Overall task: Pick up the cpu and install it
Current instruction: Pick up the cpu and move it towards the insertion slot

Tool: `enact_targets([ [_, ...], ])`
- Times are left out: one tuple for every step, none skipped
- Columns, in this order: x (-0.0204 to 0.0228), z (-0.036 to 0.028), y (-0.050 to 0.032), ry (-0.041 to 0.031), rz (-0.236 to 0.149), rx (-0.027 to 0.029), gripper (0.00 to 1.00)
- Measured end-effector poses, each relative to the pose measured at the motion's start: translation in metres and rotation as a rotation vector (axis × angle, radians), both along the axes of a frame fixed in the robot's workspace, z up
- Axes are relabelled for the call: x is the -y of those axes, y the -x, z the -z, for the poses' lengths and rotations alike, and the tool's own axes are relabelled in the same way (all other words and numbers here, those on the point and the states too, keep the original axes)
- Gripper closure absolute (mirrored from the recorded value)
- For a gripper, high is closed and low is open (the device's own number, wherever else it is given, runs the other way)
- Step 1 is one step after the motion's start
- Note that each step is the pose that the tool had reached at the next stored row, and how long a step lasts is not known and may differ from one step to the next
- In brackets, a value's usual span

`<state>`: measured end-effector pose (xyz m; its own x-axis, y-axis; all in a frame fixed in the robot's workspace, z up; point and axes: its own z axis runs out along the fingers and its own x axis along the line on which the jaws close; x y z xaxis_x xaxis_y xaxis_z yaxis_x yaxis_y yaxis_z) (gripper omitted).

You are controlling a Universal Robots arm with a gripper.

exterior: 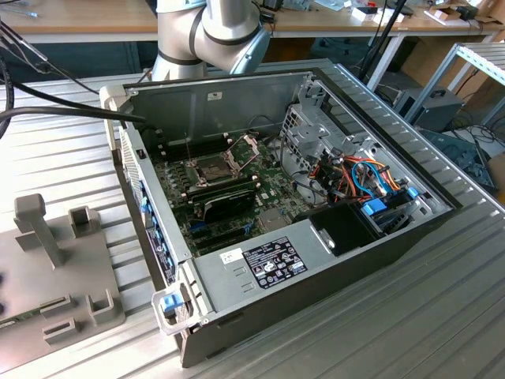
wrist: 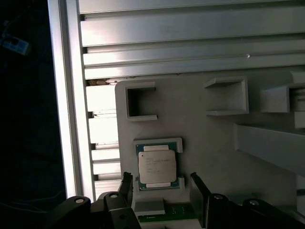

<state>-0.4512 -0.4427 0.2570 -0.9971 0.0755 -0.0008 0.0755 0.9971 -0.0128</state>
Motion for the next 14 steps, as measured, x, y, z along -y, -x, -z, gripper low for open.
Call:
enact_targets([
  [0.0000, 0.0000, 0.0000, 0.0001, 0.000, -0.0001, 0.40],
  [0.0000, 0.0000, 0.0000, 0.0001, 0.000, 0.0000, 0.40],
  [0.0000, 0.0000, 0.0000, 0.0001, 0.000, 0.0000, 0.40],
  [0.0000, 0.0000, 0.0000, 0.0001, 0.000, -0.0001, 0.40],
  [0.0000, 0.0000, 0.0000, 0.0000, 0.000, -0.0001, 0.40],
  [0.0000, 0.0000, 0.0000, 0.0001, 0.000, 0.0000, 0.40],
  [0.0000, 0.0000, 0.0000, 0.0001, 0.000, 0.0000, 0.40],
  [0.0000, 0.0000, 0.0000, 0.0000, 0.000, 0.0000, 0.40],
  [0.0000, 0.0000, 0.0000, 0.0000, 0.000, 0.0000, 0.40],
  [0.0000, 0.0010, 0.0000, -0.0001, 0.000, 0.0003, 0.40],
  [0.0000, 0.0044, 0.0000, 0.0001, 0.000, -0.0001, 0.40],
  [0.0000, 0.0046, 0.0000, 0.0000, 0.000, -0.0001, 0.40],
  [0.0000, 0.0047, 0.0000, 0.0001, 0.000, 0.0000, 0.40],
  [0.0000, 0.0047, 0.0000, 0.0000, 0.000, 0.0000, 0.40],
])
